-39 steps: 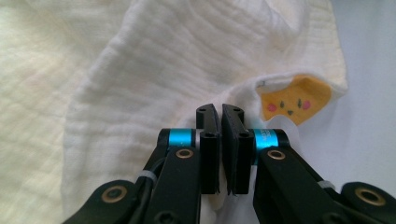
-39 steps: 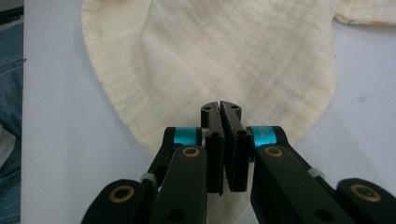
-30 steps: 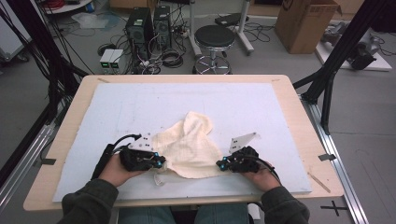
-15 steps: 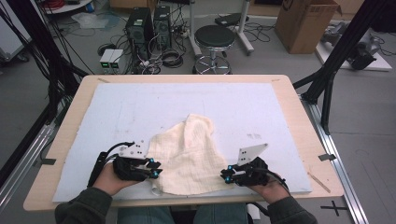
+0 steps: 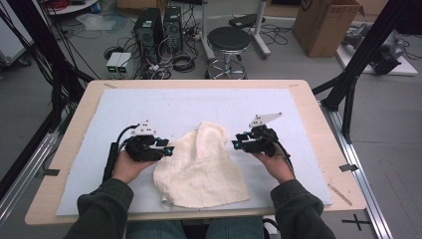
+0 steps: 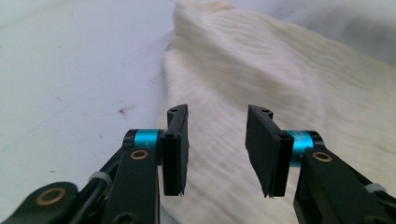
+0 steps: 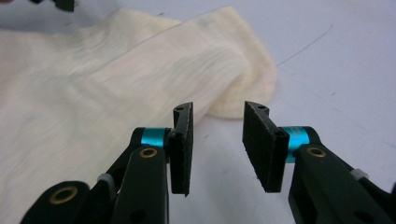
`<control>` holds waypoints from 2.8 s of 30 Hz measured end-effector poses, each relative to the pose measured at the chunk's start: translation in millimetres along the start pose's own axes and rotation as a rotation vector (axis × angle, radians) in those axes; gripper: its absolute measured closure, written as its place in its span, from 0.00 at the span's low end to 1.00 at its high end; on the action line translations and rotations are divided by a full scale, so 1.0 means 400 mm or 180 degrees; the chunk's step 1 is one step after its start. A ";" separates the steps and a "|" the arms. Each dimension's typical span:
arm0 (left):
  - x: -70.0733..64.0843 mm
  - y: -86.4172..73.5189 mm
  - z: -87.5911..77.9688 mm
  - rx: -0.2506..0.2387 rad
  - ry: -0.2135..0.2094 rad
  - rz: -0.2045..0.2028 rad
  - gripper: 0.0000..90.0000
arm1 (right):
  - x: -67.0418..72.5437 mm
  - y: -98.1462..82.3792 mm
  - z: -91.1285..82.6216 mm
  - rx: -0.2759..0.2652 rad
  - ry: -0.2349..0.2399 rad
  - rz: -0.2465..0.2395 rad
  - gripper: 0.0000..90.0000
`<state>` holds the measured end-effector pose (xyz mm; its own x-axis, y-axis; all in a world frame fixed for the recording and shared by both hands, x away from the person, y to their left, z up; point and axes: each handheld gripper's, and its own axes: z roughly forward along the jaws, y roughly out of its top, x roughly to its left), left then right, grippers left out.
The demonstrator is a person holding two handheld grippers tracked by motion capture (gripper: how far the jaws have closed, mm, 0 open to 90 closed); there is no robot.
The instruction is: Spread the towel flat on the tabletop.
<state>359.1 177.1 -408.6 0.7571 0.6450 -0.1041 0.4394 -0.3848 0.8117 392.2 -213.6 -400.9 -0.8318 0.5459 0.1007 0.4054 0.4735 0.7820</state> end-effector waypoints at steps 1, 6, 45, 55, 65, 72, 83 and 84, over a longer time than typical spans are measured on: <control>0.009 -0.003 0.009 0.0008 0.0056 -0.0047 0.66 | -0.014 0.005 0.015 0.0023 -0.0006 0.0056 0.70; 0.035 -0.017 0.042 0.0110 0.0123 -0.0165 0.62 | -0.059 0.016 0.092 0.0142 -0.0080 0.0223 0.69; 0.034 -0.013 0.070 0.0091 0.0364 -0.0197 0.59 | -0.078 0.077 0.055 0.0206 -0.0296 0.0236 0.76; -0.031 -0.009 0.073 0.0298 0.0272 0.0232 0.86 | 0.050 -0.006 0.044 0.0467 0.0167 -0.0107 0.74; -0.072 -0.012 0.092 0.0423 -0.0172 0.0367 0.72 | 0.074 -0.092 0.032 0.0556 0.0136 -0.0169 0.85; -0.028 0.012 0.072 0.0040 -0.0055 0.0014 0.76 | 0.079 -0.097 0.031 0.0529 0.0117 -0.0215 0.85; 0.010 0.007 0.123 0.0201 -0.0096 -0.0184 0.93 | 0.070 -0.100 0.032 0.0506 0.0196 -0.0164 0.84; 0.005 0.004 0.130 0.0334 -0.0250 -0.0122 0.93 | 0.069 -0.100 0.032 0.0507 0.0198 -0.0170 0.84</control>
<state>386.6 143.5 -437.3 0.7724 0.6084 -0.1821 0.5140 -0.4304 0.7420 357.8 -208.6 -437.2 -0.8735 0.4757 0.1033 0.4109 0.6068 0.6804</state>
